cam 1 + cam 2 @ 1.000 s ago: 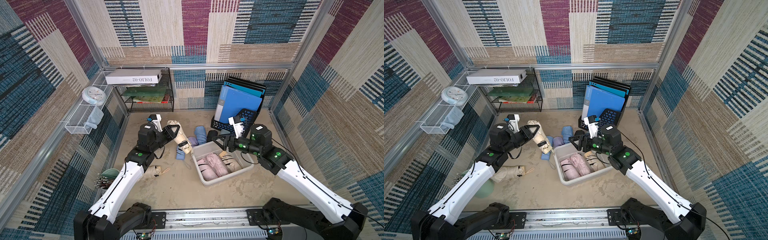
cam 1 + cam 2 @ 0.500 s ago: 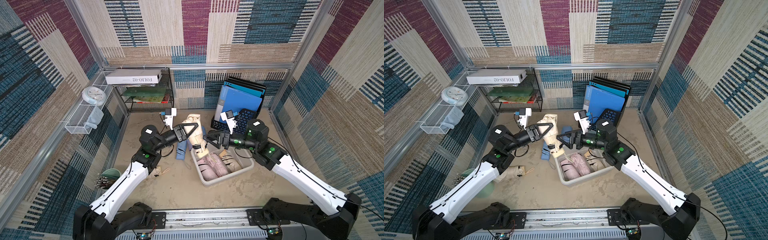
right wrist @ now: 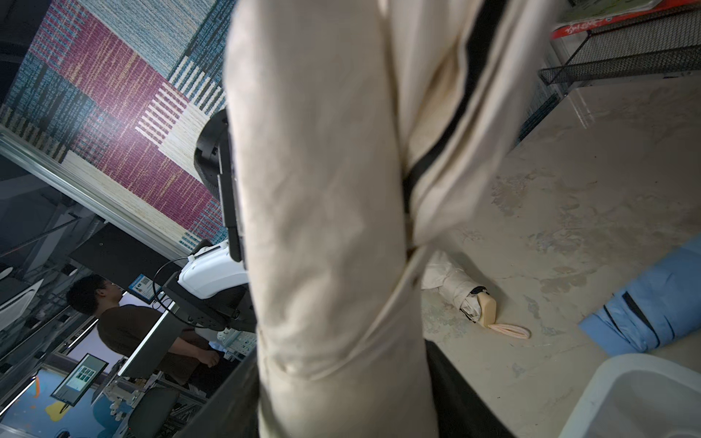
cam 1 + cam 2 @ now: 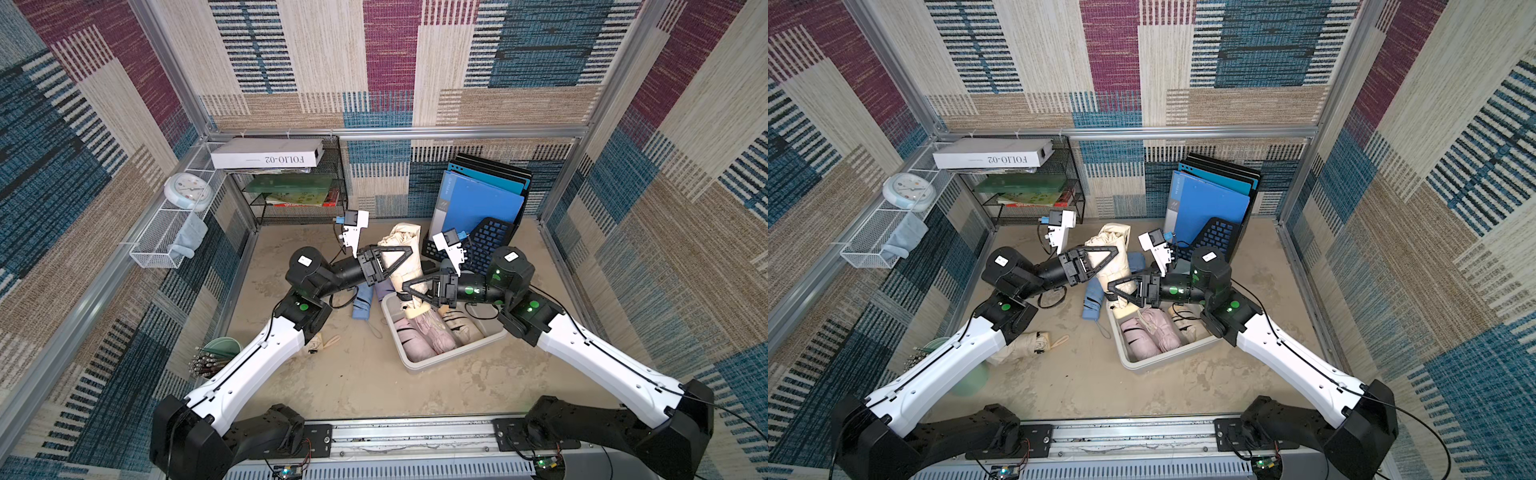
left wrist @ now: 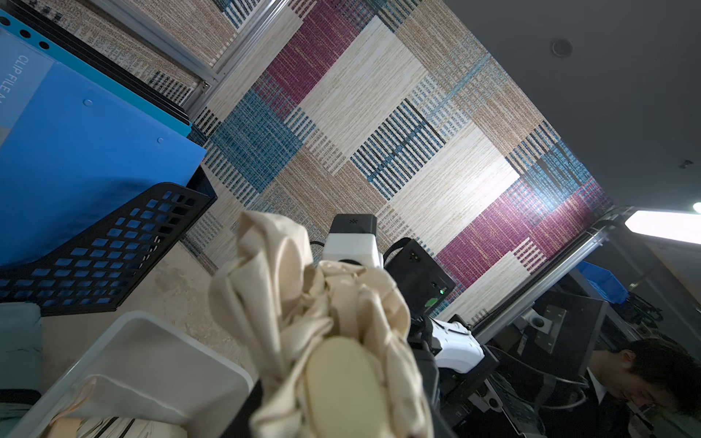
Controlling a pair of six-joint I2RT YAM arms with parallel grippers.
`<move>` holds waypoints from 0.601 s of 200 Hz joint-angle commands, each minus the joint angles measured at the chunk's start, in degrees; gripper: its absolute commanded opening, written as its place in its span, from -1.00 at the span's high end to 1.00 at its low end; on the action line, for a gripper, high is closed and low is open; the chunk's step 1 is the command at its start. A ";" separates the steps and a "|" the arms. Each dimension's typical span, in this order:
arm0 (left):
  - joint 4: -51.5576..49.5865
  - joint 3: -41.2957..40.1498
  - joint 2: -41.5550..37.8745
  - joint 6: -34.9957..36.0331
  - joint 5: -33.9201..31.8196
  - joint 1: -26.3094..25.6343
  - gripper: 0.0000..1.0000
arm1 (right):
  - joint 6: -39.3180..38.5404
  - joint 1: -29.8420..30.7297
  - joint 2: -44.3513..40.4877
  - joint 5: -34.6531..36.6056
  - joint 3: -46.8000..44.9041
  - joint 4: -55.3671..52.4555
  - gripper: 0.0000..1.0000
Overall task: Put the umbrella into the storage box
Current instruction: Pick up the umbrella from the center of the board.
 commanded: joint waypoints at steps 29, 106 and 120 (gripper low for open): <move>3.31 0.34 -0.35 2.41 -1.30 -1.04 0.19 | 2.24 0.25 0.84 -1.83 -0.14 7.89 0.15; -16.59 0.92 -7.41 12.81 -11.59 -1.24 -0.93 | -11.60 -0.01 -3.10 11.15 1.84 -5.52 0.59; -23.46 2.42 -9.36 15.52 -15.24 -1.24 -0.95 | -17.11 -0.35 -3.65 14.49 3.51 -11.26 0.62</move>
